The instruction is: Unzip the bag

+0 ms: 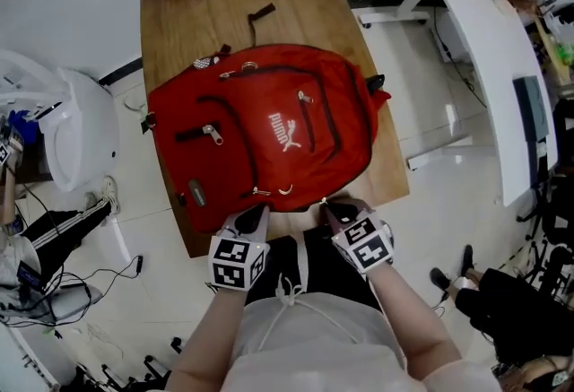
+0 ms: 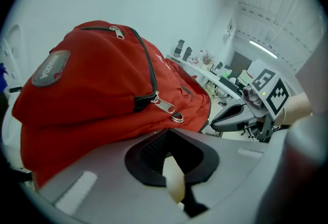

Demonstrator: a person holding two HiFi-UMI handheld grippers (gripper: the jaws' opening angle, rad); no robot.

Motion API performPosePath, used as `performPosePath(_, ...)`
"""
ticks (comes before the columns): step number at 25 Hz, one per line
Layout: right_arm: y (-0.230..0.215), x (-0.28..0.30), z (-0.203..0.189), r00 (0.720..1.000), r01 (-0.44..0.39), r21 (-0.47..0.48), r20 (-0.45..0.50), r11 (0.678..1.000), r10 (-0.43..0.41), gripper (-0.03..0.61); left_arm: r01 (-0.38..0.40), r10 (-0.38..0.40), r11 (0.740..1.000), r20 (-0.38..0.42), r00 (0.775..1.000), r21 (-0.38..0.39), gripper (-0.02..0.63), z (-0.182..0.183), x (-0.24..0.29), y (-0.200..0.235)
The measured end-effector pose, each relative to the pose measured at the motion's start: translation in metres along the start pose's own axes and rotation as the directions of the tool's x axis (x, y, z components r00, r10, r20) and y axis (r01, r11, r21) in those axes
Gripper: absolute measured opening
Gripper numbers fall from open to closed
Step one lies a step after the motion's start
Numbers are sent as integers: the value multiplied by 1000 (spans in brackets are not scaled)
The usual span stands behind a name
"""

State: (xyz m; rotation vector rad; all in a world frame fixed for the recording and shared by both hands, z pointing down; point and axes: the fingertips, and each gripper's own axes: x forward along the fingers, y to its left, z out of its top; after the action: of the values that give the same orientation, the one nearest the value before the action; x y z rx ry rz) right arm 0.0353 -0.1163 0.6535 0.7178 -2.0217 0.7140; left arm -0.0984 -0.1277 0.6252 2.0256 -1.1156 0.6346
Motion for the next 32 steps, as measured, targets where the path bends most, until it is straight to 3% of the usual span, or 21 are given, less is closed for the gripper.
performPosePath(11,-48,-13,-15,997,-36,-38,-64,999,33,12,-108,107,991,-17,994,-78,6,0,10,8)
performPosePath(18,-65,-17,-16,992,-73,-56,-110,996,67,11,-220,213,973,-97,972,-71,6,-4,20,16)
performPosePath(23,-91,-25,-13,993,-28,-141,-120,990,11,11,-234,218,968,-147,965,-96,6,-5,23,19)
performPosePath(32,-143,-43,7,986,98,-268,-101,958,-129,12,-221,200,968,-158,967,-123,6,-6,23,20)
